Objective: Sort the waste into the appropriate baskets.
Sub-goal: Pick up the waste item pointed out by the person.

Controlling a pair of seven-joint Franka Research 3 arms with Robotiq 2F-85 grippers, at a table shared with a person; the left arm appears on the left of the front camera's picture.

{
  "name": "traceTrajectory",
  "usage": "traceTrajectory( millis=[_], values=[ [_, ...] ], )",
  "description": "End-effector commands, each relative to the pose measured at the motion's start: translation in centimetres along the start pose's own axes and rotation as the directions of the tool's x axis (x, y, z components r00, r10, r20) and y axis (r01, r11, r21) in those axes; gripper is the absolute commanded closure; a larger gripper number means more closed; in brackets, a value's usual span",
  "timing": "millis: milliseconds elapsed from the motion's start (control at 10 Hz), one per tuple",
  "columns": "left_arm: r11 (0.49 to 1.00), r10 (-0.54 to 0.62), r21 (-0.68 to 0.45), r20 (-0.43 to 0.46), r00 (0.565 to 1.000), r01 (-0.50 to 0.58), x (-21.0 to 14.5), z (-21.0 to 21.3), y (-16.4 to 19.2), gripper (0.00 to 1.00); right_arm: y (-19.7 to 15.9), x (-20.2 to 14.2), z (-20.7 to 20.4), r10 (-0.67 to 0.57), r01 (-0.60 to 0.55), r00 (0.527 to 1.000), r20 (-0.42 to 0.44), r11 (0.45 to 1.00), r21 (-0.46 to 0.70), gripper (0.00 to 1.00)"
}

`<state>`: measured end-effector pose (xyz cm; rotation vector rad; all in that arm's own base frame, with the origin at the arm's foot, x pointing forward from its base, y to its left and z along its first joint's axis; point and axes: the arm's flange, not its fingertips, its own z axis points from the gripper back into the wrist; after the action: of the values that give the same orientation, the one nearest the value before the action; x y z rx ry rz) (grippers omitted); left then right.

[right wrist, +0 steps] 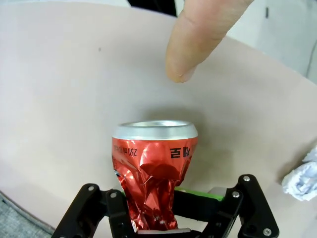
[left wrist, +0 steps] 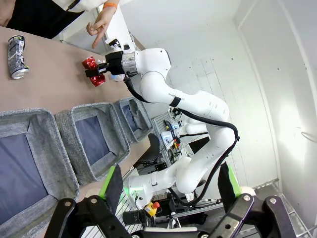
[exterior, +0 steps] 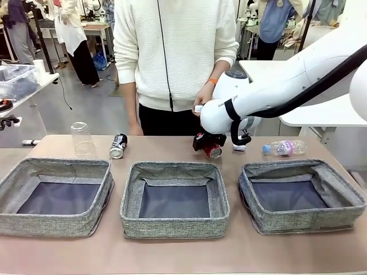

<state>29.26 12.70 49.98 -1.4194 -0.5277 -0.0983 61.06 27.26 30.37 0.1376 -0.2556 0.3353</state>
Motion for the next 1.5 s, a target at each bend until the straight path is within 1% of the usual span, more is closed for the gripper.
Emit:
traceTrajectory(
  millis=[0, 100, 200, 300, 400, 500, 600, 700, 800, 900, 1000, 1100, 1200, 1300, 1400],
  values=[
    [1.000, -0.020, -0.017, 0.008, 1.000, 0.020, 0.1, 0.0, -0.2, 0.00, -1.5, -1.8, 3.4, 0.010, -0.012, 0.999, -0.031, 0.997, -0.074, 1.00],
    [1.000, -0.020, -0.017, 0.008, 1.000, 0.020, 0.1, 0.0, -0.2, 0.00, -3.2, -3.8, 7.7, 0.056, -0.063, 0.993, -0.101, 0.996, -0.065, 1.00],
    [1.000, -0.020, -0.017, 0.008, 1.000, 0.020, 0.1, 0.0, -0.2, 0.00, -5.0, -7.6, 13.9, -0.026, 0.006, 0.989, -0.145, 0.990, -0.139, 1.00],
    [1.000, -0.020, -0.017, 0.008, 1.000, 0.020, 0.1, 0.0, -0.2, 0.00, -5.2, -11.7, 19.2, -0.111, 0.089, 0.983, -0.146, 0.985, -0.144, 1.00],
    [1.000, -0.020, -0.017, 0.008, 1.000, 0.020, 0.1, 0.0, -0.2, 0.00, -3.6, -15.6, 23.2, -0.144, 0.137, 0.986, -0.082, 0.987, -0.090, 1.00],
    [1.000, -0.020, -0.017, 0.008, 1.000, 0.020, 0.1, 0.0, -0.2, 0.00, -1.0, -18.9, 26.0, -0.163, 0.164, 0.986, 0.033, 0.986, -0.035, 1.00],
    [1.000, -0.020, -0.017, 0.008, 1.000, 0.020, 0.1, 0.0, -0.2, 0.00, 1.8, -21.9, 27.2, -0.231, 0.233, 0.972, 0.029, 0.968, -0.088, 1.00],
    [1.000, -0.020, -0.017, 0.008, 1.000, 0.020, 0.1, 0.0, -0.2, 0.00, 3.2, -23.3, 27.1, -0.228, 0.224, 0.973, -0.018, 0.966, -0.125, 1.00],
    [1.000, -0.020, -0.017, 0.008, 1.000, 0.020, 0.1, 0.0, -0.2, 0.00, 3.3, -22.9, 26.7, -0.228, 0.225, 0.974, -0.018, 0.969, -0.103, 1.00],
    [1.000, -0.020, -0.017, 0.008, 1.000, 0.020, 0.1, 0.0, -0.2, 0.00, 1.0, -21.8, 27.7, -0.197, 0.196, 0.980, -0.006, 0.977, -0.089, 1.00],
    [1.000, -0.020, -0.017, 0.008, 1.000, 0.020, 0.1, 0.0, -0.2, 0.00, 1.0, -21.8, 27.7, -0.197, 0.196, 0.980, -0.006, 0.977, -0.089, 1.00],
    [1.000, -0.020, -0.017, 0.008, 1.000, 0.020, 0.1, 0.0, -0.2, 0.00, 3.2, -24.0, 28.3, -0.203, 0.202, 0.979, 0.004, 0.973, -0.110, 0.95],
    [1.000, -0.020, -0.017, 0.008, 1.000, 0.020, 0.1, 0.0, -0.2, 0.00, 3.6, -21.2, 24.9, -0.288, 0.291, 0.955, -0.063, 0.955, 0.049, 0.95],
    [1.000, -0.020, -0.017, 0.008, 1.000, 0.020, 0.1, 0.0, -0.2, 0.00, 7.0, -18.7, 26.0, -0.278, 0.280, 0.960, -0.042, 0.958, 0.053, 0.95],
    [1.000, -0.020, -0.017, 0.008, 1.000, 0.020, 0.1, 0.0, -0.2, 0.00, 10.8, -16.4, 28.4, -0.294, 0.298, 0.952, -0.079, 0.953, 0.048, 0.95]
  ],
)
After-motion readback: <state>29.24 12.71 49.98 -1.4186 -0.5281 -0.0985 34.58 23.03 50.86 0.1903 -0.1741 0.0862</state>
